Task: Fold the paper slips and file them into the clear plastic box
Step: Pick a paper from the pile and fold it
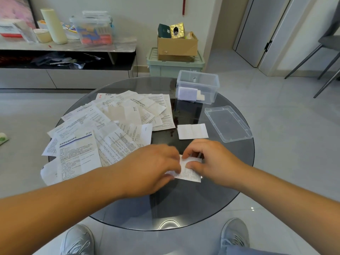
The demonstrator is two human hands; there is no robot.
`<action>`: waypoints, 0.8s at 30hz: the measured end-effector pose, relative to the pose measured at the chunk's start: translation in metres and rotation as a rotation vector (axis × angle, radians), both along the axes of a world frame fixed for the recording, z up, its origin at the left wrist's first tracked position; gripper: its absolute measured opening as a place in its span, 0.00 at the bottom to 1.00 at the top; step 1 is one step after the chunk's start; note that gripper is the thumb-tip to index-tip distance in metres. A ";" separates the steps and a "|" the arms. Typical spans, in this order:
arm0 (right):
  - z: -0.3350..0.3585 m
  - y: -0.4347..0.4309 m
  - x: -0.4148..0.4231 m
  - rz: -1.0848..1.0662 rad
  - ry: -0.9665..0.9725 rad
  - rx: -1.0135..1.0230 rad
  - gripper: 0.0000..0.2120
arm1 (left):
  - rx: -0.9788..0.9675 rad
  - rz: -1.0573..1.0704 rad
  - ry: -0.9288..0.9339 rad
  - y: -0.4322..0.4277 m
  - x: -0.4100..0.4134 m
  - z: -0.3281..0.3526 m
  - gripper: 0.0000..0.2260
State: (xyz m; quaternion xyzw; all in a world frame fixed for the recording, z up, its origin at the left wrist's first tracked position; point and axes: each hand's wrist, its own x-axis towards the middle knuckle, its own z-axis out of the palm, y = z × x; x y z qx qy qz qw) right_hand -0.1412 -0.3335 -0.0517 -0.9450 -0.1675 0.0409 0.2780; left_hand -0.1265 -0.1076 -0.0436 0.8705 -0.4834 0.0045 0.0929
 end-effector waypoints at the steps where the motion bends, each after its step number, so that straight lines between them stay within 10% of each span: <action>1: -0.001 -0.002 0.001 0.012 -0.025 -0.026 0.06 | 0.039 -0.034 -0.020 0.003 -0.003 -0.002 0.09; 13: -0.018 -0.017 -0.064 0.219 -0.316 -0.514 0.25 | 0.066 -0.026 -0.003 0.020 -0.020 -0.017 0.26; 24: -0.014 -0.042 -0.056 0.149 -0.338 -0.382 0.20 | 0.050 -0.062 0.029 0.026 -0.008 -0.009 0.16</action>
